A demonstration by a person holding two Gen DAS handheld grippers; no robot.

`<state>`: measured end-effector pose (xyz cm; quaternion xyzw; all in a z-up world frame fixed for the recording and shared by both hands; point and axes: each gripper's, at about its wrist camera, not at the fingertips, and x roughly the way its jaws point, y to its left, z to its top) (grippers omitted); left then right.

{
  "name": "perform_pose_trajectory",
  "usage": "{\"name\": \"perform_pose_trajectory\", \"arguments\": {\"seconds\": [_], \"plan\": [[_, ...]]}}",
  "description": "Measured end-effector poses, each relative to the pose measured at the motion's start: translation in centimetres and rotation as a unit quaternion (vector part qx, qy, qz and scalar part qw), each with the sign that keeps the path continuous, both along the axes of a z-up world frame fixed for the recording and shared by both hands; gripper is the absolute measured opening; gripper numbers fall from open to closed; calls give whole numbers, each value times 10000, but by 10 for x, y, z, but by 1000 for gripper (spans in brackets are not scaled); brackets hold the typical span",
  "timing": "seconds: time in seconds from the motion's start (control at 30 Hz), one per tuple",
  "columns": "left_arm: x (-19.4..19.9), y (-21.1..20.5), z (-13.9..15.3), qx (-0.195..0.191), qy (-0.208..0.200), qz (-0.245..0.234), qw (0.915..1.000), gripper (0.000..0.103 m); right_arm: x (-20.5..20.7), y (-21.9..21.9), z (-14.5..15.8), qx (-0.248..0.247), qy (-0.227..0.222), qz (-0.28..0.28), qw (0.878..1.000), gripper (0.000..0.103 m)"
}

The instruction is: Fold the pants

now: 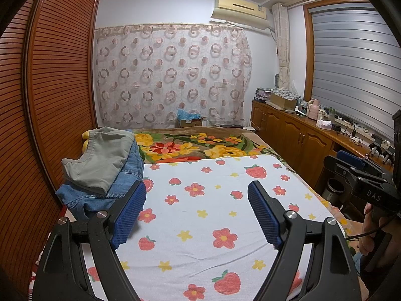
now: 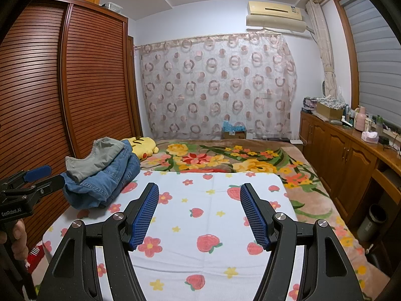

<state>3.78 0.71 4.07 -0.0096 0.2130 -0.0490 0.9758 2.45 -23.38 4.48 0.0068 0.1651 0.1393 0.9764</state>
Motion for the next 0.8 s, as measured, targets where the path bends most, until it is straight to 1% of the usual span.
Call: {"name": "perform_pose_trajectory", "arguments": {"seconds": [0.8], "plan": [[-1,0,-2,-6,-5,4,10000,84,0,-1,0,-6,0,0,10000,69]]}}
